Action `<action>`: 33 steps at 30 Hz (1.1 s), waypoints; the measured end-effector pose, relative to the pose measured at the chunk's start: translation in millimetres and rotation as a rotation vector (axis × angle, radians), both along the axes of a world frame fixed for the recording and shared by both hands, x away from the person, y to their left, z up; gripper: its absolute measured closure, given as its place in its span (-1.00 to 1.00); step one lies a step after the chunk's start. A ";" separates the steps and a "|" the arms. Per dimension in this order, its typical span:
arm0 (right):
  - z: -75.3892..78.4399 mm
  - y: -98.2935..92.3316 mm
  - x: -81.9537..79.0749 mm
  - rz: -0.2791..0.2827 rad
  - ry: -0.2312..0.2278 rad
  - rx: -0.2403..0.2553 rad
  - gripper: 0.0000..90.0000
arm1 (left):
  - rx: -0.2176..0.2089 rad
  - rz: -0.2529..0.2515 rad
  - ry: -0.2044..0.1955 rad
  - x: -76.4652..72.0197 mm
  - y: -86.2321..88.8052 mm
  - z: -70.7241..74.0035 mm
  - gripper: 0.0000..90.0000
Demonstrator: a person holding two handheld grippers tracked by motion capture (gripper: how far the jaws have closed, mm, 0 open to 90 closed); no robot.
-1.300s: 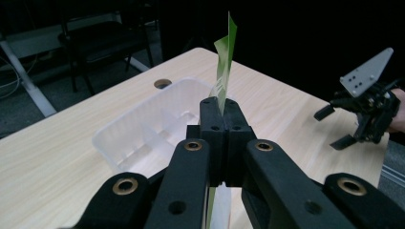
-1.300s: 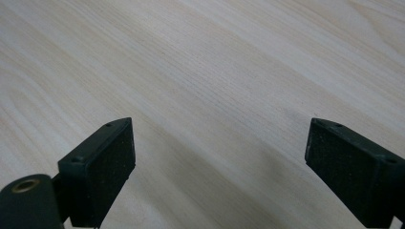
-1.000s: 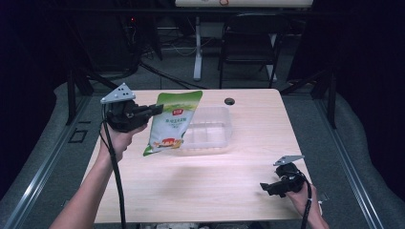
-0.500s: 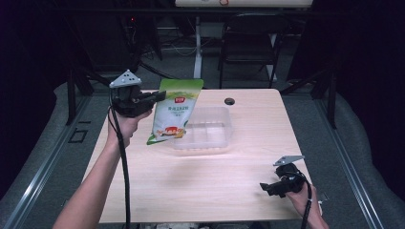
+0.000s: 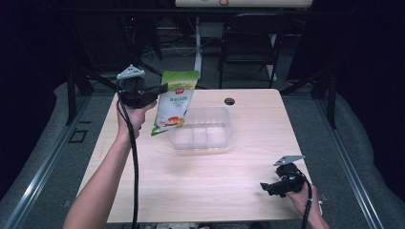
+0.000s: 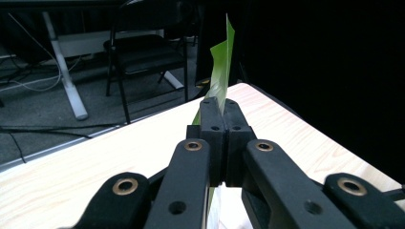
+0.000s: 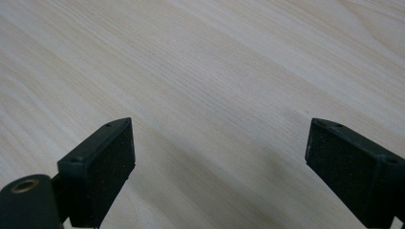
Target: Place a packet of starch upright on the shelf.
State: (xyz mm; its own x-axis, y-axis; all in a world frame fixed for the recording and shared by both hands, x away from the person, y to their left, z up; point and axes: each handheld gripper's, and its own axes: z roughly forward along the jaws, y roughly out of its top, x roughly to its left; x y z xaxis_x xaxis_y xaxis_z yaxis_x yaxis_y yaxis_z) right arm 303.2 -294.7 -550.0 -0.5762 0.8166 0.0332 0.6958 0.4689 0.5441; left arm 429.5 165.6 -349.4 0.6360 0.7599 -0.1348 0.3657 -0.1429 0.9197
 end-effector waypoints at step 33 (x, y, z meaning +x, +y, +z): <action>0.1 0.1 -2.2 -0.001 -0.011 0.028 -0.80 | -0.144 0.156 0.084 38.6 -32.5 -61.1 1.00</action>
State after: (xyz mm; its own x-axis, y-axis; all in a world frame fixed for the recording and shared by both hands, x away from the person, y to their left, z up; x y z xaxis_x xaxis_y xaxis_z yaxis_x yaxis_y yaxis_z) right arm 301.0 -294.6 -549.9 -0.5756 0.8162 0.0501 0.6904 0.4523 0.5646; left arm 468.1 133.1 -410.5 0.4938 0.8174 -0.2967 0.4495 0.0521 0.8918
